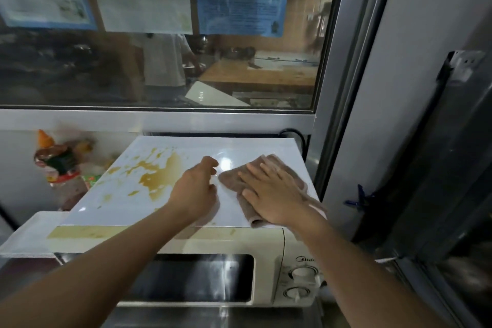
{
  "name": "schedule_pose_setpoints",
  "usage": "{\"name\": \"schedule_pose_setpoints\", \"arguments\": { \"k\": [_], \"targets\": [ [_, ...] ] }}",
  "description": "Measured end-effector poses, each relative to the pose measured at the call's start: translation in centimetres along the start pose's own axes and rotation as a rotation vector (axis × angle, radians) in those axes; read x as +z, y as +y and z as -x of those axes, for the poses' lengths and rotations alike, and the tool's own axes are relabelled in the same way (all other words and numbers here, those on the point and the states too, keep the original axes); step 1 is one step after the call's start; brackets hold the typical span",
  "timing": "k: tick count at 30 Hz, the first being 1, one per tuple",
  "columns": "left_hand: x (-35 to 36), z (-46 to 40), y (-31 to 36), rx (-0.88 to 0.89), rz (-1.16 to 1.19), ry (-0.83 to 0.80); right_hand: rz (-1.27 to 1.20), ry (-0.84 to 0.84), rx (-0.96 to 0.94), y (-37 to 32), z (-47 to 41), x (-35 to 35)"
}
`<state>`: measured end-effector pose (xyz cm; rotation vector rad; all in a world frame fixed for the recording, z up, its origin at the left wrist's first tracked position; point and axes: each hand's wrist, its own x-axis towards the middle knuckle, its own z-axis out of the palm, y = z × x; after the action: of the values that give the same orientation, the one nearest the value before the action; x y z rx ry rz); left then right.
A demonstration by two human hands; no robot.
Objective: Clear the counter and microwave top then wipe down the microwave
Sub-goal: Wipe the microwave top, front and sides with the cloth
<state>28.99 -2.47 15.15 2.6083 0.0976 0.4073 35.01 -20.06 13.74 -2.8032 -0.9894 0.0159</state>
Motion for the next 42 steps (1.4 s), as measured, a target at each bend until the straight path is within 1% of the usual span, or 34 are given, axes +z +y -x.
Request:
{"name": "schedule_pose_setpoints", "arguments": {
  "k": [3,5,7,9,12,14,16,19,21,23,25,27,29,31,33,34,36,37,38,40,42],
  "targets": [
    [-0.1,-1.7,-0.2,0.001,-0.060,-0.038,-0.010,0.018,-0.090,-1.6,3.2,0.1],
    [-0.1,-2.9,-0.4,0.025,-0.106,-0.090,-0.040,0.006,-0.084,-1.4,4.4,0.1],
    [-0.1,-3.7,-1.0,0.028,-0.149,-0.135,-0.052,-0.014,-0.030,-0.5,4.3,0.0],
    [-0.3,-4.0,-1.6,0.028,-0.117,-0.171,-0.011,0.001,0.039,-0.1,2.9,0.1],
    [-1.2,-3.6,-2.7,0.090,-0.068,-0.211,0.029,0.038,0.154,-0.6,-0.9,0.5],
    [-2.5,-3.2,-3.8,0.097,-0.061,-0.188,0.034,0.013,0.190,-1.7,-3.4,0.7],
    [-4.0,-2.7,-5.3,0.048,-0.073,-0.155,0.041,-0.024,0.160,-3.6,-5.0,1.1],
    [-6.0,-1.3,-7.4,-0.015,-0.116,-0.115,0.029,-0.025,-0.008,-7.9,-5.1,2.0],
    [-6.8,0.0,-8.5,-0.025,-0.131,-0.100,0.021,0.010,-0.139,-10.5,-3.6,2.7],
    [-7.3,1.5,-9.6,-0.025,-0.168,-0.093,0.023,0.036,-0.209,-11.6,-2.1,3.0],
    [-7.8,2.8,-10.7,-0.031,-0.238,-0.099,0.002,0.019,-0.180,-11.2,-2.0,2.8],
    [-8.3,3.6,-11.6,-0.048,-0.290,-0.099,-0.007,0.009,-0.072,-10.1,-3.7,2.6],
    [-8.6,4.1,-12.2,-0.045,-0.284,-0.094,0.013,-0.004,0.061,-9.3,-6.8,2.4],
    [-8.8,4.4,-12.5,-0.036,-0.277,-0.111,0.042,-0.007,0.119,-9.8,-9.7,2.8],
    [-8.9,4.5,-12.6,-0.047,-0.259,-0.127,0.050,-0.028,0.066,-11.8,-11.1,3.4],
    [-9.0,4.5,-12.7,-0.059,-0.226,-0.119,0.056,-0.023,-0.002,-13.0,-10.8,3.7],
    [-9.4,4.5,-13.1,-0.071,-0.123,-0.073,0.067,0.055,-0.190,-15.1,-8.5,4.2],
    [-9.6,4.4,-13.4,-0.072,-0.083,-0.045,0.061,0.071,-0.259,-15.6,-7.3,4.1],
    [-9.9,4.3,-13.8,-0.077,-0.057,-0.021,0.036,0.049,-0.286,-15.5,-6.6,3.9],
    [-10.4,4.0,-14.7,-0.087,-0.036,0.014,-0.004,-0.052,-0.227,-14.2,-7.1,3.2],
    [-10.9,3.6,-15.6,-0.099,-0.046,0.036,0.022,-0.059,-0.108,-12.9,-9.3,2.9]
  ]
}}
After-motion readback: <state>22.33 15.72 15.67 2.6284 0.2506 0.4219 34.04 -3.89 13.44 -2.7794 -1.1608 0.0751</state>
